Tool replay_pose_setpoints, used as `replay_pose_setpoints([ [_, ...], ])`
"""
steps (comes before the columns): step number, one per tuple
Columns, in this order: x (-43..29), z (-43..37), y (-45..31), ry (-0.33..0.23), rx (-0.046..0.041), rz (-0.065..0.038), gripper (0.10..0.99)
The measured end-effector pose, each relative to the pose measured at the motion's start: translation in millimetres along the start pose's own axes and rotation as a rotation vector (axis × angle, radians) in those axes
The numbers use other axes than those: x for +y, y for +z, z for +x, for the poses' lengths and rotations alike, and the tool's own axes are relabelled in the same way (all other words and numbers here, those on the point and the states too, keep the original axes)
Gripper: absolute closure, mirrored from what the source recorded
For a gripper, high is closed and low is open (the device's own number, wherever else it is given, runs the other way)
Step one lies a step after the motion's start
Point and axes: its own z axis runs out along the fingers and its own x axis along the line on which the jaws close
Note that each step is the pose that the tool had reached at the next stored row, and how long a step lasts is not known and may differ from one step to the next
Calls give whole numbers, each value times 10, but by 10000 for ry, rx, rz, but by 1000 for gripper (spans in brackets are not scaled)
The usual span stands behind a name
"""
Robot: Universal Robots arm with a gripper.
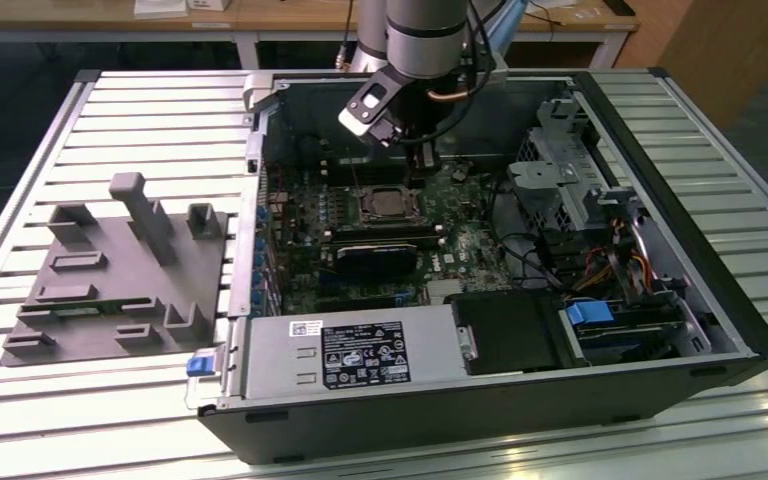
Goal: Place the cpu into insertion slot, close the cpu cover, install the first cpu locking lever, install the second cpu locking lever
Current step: 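Close the cpu cover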
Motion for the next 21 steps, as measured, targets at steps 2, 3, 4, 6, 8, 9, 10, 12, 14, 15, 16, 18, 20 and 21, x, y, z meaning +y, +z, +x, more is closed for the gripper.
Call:
replay_pose_setpoints([
  [2, -1, 0, 10, -1, 2, 96, 980],
  [3, -1, 0, 16, -1, 3, 166, 980],
  [4, -1, 0, 22, -2, 4, 226, 980],
  [6, -2, -1, 32, -2, 6, 298, 980],
  [8, -6, -3, 36, 0, 3, 303, 980],
  [9, -9, -3, 39, -2, 4, 303, 980],
  [10, -13, -4, 40, -2, 5, 302, 980],
  [12, -21, -4, 41, -3, 5, 302, 980],
  [14, -21, -4, 42, -4, 5, 299, 980],
  [15, -21, -4, 41, -4, 5, 299, 980],
  [16, -22, -5, 41, -4, 5, 299, 980],
  [18, -22, -5, 42, -14, 6, 298, 980],
  [20, -22, -4, 42, -235, 17, 296, 980],
  [21, -22, -4, 43, -414, 26, 294, 980],
])
